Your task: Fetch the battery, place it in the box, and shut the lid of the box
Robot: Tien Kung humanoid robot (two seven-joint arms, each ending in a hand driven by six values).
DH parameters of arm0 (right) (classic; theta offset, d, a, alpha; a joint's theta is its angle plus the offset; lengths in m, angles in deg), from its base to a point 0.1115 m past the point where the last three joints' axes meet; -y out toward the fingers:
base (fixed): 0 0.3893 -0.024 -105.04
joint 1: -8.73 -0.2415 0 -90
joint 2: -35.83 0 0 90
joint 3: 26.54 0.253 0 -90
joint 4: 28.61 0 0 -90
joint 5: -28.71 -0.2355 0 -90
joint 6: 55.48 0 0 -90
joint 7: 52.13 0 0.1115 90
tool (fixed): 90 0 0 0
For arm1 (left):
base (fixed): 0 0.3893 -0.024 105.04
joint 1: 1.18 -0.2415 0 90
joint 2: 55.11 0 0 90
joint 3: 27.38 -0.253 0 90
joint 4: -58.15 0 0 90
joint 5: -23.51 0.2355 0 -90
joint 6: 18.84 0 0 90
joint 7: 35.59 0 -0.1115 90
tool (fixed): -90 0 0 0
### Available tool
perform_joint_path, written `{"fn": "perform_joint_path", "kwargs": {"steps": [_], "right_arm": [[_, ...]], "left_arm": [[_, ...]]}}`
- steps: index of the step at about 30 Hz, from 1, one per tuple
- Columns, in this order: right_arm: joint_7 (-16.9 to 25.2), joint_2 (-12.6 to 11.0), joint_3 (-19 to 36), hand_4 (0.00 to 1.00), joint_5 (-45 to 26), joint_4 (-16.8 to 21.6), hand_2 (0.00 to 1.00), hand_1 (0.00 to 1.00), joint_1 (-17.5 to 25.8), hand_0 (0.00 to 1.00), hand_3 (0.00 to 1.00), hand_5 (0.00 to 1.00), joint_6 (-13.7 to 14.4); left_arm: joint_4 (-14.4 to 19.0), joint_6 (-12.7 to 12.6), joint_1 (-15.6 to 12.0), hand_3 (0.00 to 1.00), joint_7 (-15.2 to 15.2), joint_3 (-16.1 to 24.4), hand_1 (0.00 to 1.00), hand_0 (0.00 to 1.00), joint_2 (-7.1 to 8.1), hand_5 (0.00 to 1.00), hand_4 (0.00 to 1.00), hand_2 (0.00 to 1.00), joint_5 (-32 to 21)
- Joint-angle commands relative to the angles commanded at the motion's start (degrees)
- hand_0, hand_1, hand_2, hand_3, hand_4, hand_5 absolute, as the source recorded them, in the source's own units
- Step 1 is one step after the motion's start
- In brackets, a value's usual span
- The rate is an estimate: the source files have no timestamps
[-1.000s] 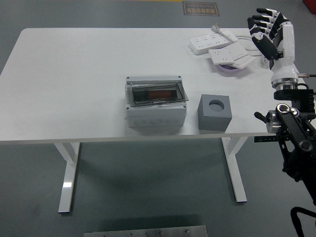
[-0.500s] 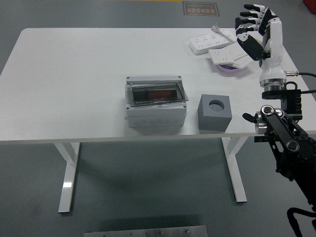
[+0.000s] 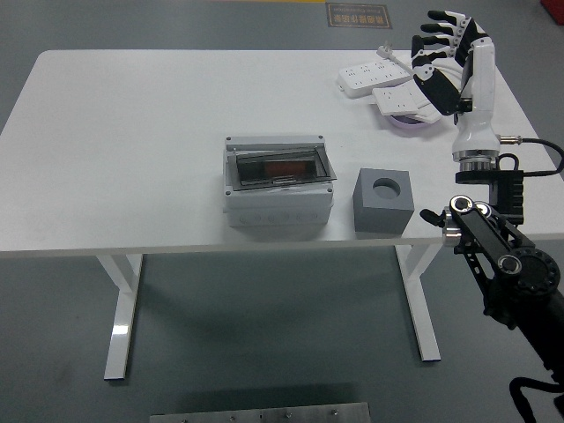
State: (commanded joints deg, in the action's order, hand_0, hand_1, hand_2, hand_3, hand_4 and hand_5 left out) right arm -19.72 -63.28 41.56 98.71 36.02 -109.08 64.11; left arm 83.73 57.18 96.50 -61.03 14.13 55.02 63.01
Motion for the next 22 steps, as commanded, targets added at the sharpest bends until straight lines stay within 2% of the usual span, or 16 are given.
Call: {"fn": "perform_joint_path", "kwargs": {"steps": [9,16,22], "right_arm": [[0.79,1.37,-0.09,0.652,-3.16,-0.53,0.547,0.491,1.40,0.394,0.630,0.256,0.56],[1.39,2.17,-2.05,0.651,-4.05,-4.51,0.545,0.483,1.04,0.363,0.627,0.255,1.46],[1.52,2.39,-2.67,0.642,-5.67,-6.18,0.547,0.487,1.28,0.369,0.627,0.255,0.54]], "left_arm": [[-0.04,0.26,-0.19,0.568,-0.21,0.21,0.744,0.678,-0.38,0.180,0.555,0.645,0.36],[-0.11,0.42,-0.02,0.567,-0.19,0.26,0.744,0.678,-0.66,0.181,0.555,0.644,0.40],[-0.11,0.40,0.04,0.567,-0.16,0.24,0.744,0.677,-0.69,0.181,0.554,0.644,0.31]]}}
